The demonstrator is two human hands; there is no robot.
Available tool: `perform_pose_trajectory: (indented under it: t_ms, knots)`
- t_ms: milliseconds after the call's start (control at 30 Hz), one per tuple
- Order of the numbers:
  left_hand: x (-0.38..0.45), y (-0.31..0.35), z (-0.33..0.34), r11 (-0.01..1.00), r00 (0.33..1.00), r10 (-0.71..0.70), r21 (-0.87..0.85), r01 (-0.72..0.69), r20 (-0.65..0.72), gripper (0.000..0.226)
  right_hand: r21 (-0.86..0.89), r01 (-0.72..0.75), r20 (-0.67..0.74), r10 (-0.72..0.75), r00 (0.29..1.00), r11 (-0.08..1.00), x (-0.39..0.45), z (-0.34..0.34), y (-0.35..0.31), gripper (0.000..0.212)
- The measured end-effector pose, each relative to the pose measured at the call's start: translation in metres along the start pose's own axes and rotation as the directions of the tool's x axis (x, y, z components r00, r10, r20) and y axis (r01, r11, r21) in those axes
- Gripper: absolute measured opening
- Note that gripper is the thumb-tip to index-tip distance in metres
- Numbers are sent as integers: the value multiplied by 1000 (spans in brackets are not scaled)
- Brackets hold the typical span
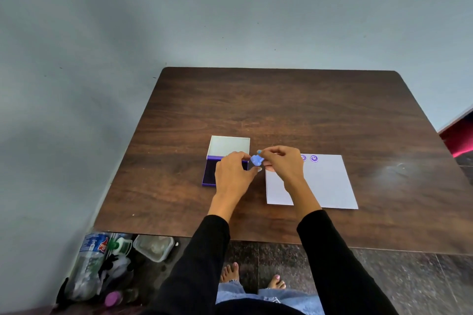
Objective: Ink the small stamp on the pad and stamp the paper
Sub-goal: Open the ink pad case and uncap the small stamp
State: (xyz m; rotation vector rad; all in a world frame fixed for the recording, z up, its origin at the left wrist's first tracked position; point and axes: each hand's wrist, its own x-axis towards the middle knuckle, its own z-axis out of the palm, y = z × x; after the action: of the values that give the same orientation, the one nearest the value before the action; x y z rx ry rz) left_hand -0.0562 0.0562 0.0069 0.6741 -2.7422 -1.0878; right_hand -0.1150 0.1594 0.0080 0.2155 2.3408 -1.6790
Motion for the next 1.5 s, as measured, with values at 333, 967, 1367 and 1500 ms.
perform_pose_trajectory:
  t_ms: [333, 967, 1367, 1500]
  knots:
    - [-1, 0, 0, 987, 986, 105, 134, -87, -130, 37, 10, 41, 12, -41, 999, 999, 6, -3, 1, 6]
    - [5, -4, 6, 957, 997, 58, 287, -39, -57, 39, -25, 51, 130, -47, 990, 998, 11, -3, 6, 15]
    - [6, -16, 26, 958, 1000, 25, 285, -21, -13, 38, -110, 102, 198, -78, 977, 989, 14, -7, 20, 19]
    - [2, -28, 37, 944, 1000, 8, 329, -13, 16, 36, 153, -66, 119, 48, 992, 986, 16, -13, 19, 28]
